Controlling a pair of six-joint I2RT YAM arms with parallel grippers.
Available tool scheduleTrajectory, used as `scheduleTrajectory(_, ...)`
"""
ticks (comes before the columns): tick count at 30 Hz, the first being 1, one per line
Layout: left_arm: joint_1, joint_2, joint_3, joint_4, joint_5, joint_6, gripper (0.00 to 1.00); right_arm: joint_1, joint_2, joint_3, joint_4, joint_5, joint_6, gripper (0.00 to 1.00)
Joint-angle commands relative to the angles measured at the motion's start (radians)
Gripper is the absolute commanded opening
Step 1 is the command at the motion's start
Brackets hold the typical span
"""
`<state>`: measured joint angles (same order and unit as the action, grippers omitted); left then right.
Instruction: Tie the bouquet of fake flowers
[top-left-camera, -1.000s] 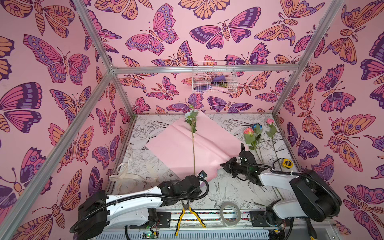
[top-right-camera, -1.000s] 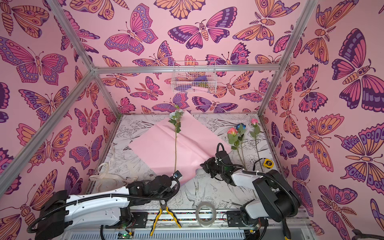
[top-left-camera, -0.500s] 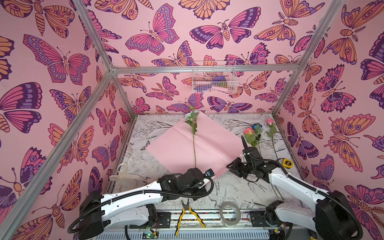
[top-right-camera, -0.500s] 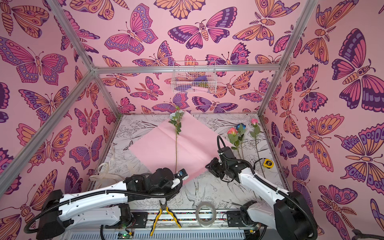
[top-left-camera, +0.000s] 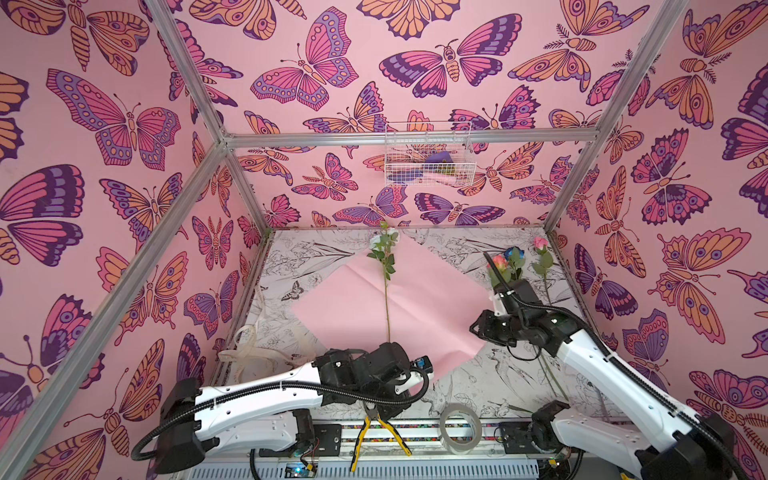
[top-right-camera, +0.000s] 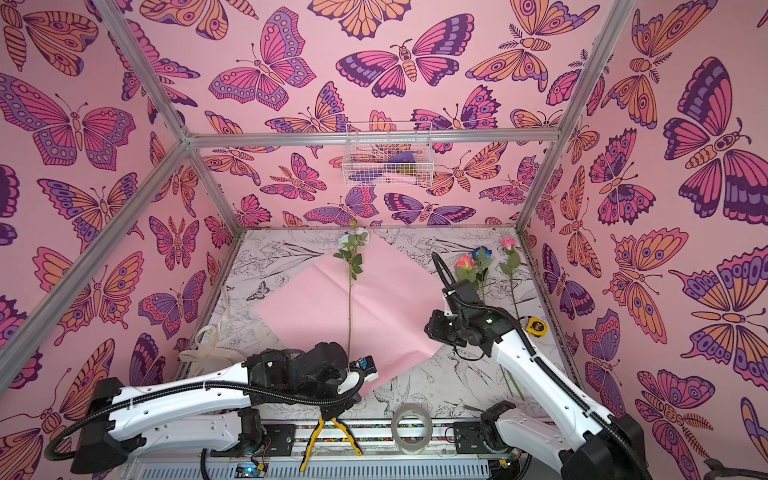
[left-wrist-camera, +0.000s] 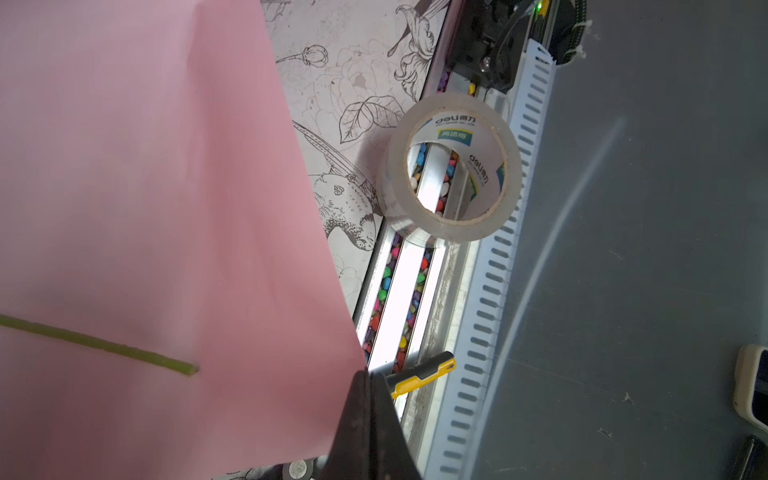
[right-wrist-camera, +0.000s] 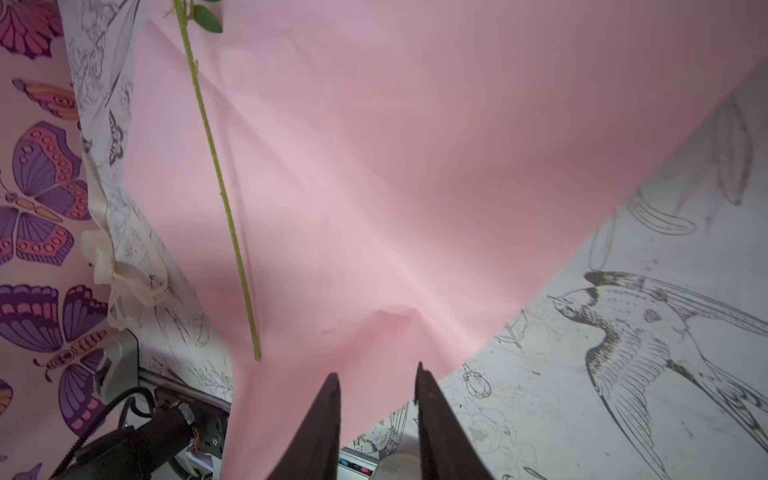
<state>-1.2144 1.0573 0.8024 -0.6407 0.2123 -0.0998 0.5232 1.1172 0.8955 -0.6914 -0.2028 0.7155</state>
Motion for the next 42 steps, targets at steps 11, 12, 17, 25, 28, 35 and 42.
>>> scheduleTrajectory(11, -0.018, 0.021, -0.07, 0.038, -0.001, -0.037, 0.0, 0.28, 0.621, 0.391, 0.224, 0.039, -0.181, 0.44)
scheduleTrajectory(12, -0.017, 0.016, -0.075, 0.045, 0.001, -0.035, 0.0, 0.292, 0.662, 0.416, 0.226, 0.047, -0.188, 0.44)
scheduleTrajectory(17, -0.017, 0.003, -0.09, 0.071, 0.001, -0.029, 0.0, 0.333, 0.828, 0.538, 0.224, 0.064, -0.208, 0.45)
scheduleTrajectory(25, -0.018, 0.003, -0.098, 0.078, 0.023, -0.026, 0.0, 0.351, 0.988, 0.66, 0.201, 0.101, -0.203, 0.4)
scheduleTrajectory(28, -0.019, 0.001, -0.098, 0.078, 0.03, -0.023, 0.0, 0.349, 1.019, 0.669, 0.204, 0.126, -0.196, 0.34)
scheduleTrajectory(35, -0.018, 0.015, -0.096, 0.078, 0.038, -0.019, 0.0, 0.318, 1.023, 0.671, 0.205, 0.178, -0.191, 0.06)
scheduleTrajectory(42, -0.017, 0.018, -0.097, 0.078, 0.045, -0.015, 0.0, 0.285, 1.021, 0.668, 0.228, 0.215, -0.169, 0.0)
